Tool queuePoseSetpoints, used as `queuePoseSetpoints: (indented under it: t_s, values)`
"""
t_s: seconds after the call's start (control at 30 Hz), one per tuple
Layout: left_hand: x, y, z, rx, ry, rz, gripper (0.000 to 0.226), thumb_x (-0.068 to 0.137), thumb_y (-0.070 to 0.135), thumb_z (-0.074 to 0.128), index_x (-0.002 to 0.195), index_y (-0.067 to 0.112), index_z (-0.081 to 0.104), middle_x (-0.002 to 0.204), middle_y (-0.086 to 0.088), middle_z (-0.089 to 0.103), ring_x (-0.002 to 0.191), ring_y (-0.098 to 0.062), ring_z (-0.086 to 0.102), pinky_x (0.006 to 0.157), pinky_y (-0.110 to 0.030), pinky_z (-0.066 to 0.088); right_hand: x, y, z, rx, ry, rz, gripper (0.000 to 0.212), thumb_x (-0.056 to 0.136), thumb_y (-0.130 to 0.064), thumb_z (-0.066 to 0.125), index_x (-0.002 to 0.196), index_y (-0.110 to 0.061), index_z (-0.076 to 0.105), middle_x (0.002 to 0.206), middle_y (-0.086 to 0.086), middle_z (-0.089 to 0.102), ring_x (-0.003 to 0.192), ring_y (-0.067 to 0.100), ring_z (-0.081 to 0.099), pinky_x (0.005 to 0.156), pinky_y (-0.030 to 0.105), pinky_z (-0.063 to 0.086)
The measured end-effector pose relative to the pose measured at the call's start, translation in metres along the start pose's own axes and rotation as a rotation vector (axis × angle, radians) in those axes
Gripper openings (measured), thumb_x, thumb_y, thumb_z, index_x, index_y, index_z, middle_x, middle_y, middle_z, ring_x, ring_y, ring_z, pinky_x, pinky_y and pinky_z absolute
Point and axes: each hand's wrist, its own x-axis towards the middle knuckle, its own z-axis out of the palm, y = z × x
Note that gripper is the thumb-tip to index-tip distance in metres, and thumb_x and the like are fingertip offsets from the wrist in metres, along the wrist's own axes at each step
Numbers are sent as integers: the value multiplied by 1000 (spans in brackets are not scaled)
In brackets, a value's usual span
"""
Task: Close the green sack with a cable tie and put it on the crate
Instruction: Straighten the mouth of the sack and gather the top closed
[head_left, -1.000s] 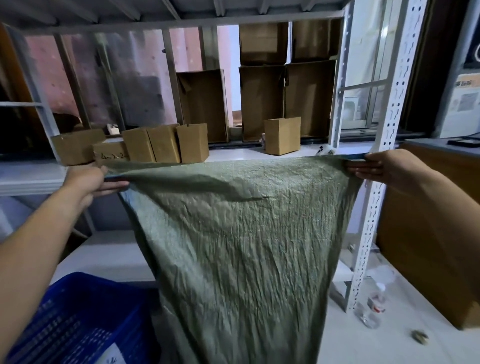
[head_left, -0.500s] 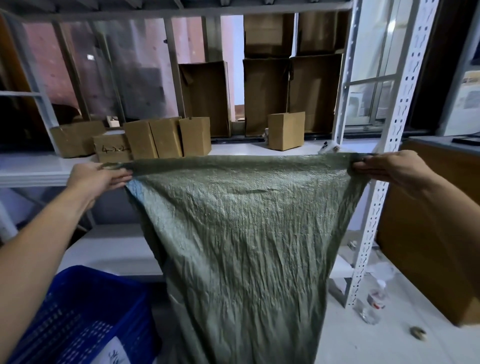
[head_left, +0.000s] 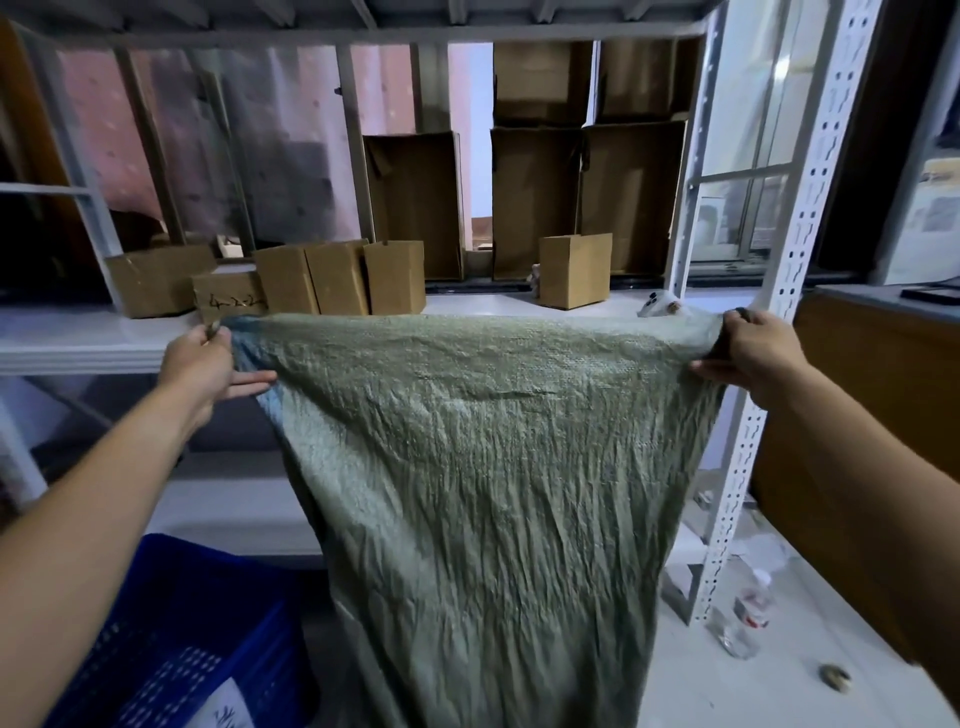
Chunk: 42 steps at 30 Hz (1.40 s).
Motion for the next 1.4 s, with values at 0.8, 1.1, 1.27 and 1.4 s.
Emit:
queuePoseSetpoints:
  t_s: [0.8, 1.1, 1.27, 1.4]
  values:
    - [18, -31, 0, -275, -9, -84, 15, 92, 24, 69, 89, 11, 62, 80, -6, 58, 65, -11, 50, 69, -26, 52, 11, 32, 27, 64, -7, -135, 24, 86, 11, 46, 69, -5, 51, 66, 8, 44, 54, 14, 42, 38, 16, 35]
    - [-2, -36, 4, 230, 2, 205, 16, 93, 12, 67, 106, 7, 73, 82, -3, 69, 73, -17, 61, 72, -29, 53, 22, 41, 28, 67, -11, -127, 24, 92, 4, 50, 74, -6, 60, 69, 9, 51, 58, 17, 46, 54, 26, 37]
    - [2, -42, -2, 507, 137, 393, 28, 95, 29, 65, 114, 10, 74, 105, -4, 71, 97, -26, 64, 92, -41, 49, 19, 44, 27, 44, 29, -143, 15, 96, -14, 59, 88, -18, 71, 78, 11, 64, 63, 22, 56, 62, 35, 50]
    - [-3, -46, 8, 436, 282, 416, 30, 94, 28, 65, 116, 10, 74, 112, -9, 73, 105, -32, 65, 95, -39, 50, 17, 45, 34, -171, 197, -196, 26, 95, -29, 58, 116, -24, 73, 97, 6, 71, 91, 30, 66, 84, 45, 55]
